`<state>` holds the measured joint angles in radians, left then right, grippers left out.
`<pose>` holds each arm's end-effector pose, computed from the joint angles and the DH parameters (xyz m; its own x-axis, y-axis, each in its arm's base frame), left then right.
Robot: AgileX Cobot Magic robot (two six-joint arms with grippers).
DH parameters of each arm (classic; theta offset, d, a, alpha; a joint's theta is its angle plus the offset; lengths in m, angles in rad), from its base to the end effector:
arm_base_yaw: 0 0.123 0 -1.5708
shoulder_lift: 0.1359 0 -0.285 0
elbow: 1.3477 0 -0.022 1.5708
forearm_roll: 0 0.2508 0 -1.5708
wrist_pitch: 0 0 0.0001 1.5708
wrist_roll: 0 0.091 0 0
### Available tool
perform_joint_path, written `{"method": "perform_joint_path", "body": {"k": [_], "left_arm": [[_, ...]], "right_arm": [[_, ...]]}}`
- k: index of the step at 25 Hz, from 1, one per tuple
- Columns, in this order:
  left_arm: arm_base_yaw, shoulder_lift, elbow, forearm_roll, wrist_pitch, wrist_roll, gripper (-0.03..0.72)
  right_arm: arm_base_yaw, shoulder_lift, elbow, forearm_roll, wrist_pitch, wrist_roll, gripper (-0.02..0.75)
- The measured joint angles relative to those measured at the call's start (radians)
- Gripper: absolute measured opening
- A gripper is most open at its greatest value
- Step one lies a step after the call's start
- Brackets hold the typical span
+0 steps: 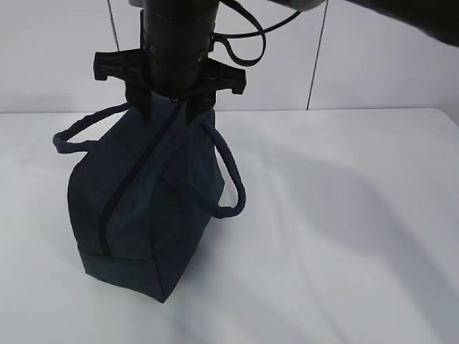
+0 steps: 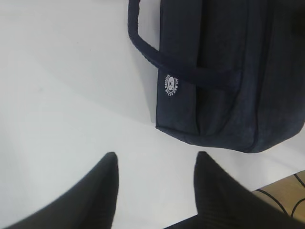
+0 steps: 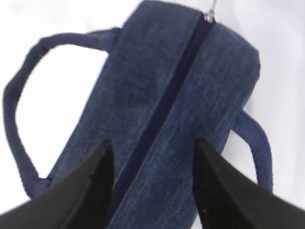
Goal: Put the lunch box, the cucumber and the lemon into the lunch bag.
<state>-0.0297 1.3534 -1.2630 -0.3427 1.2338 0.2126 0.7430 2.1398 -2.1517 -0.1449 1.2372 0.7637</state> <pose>0.2564 -0.0365 0.3472 -0.9206 0.1175 -0.3724 0.2262 0.9378 -0.2634 0.3546 0.3088 0.3050 -0.9157 0.0418 -0.3998 -0.0355 0.9823 0.1839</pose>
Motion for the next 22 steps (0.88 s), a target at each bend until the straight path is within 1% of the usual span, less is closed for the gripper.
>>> {"method": "perform_joint_path", "body": {"k": [5, 10, 12, 14, 17, 20, 22], "left_arm": [[0.000, 0.000, 0.000, 0.000, 0.000, 0.002, 0.369], [0.000, 0.002, 0.000, -0.006, 0.000, 0.018, 0.369], [0.000, 0.011, 0.000, -0.025, 0.000, 0.034, 0.369], [0.000, 0.036, 0.000, -0.075, 0.000, 0.064, 0.369], [-0.024, 0.089, -0.007, -0.128, 0.000, 0.110, 0.368], [-0.065, 0.148, -0.039, -0.140, 0.000, 0.129, 0.368], [-0.092, 0.187, -0.082, -0.140, -0.002, 0.136, 0.368]], "right_arm": [[0.000, -0.010, -0.049, -0.002, 0.008, -0.067, 0.387], [0.000, -0.044, -0.082, -0.075, 0.012, -0.199, 0.387], [-0.007, -0.067, -0.082, -0.104, 0.013, -0.266, 0.387], [-0.015, -0.091, -0.083, -0.118, 0.014, -0.345, 0.387], [-0.037, -0.117, -0.088, -0.131, 0.014, -0.435, 0.387], [-0.060, -0.132, -0.088, -0.163, 0.016, -0.475, 0.387], [-0.082, -0.138, -0.088, -0.187, 0.017, -0.484, 0.387]]}}
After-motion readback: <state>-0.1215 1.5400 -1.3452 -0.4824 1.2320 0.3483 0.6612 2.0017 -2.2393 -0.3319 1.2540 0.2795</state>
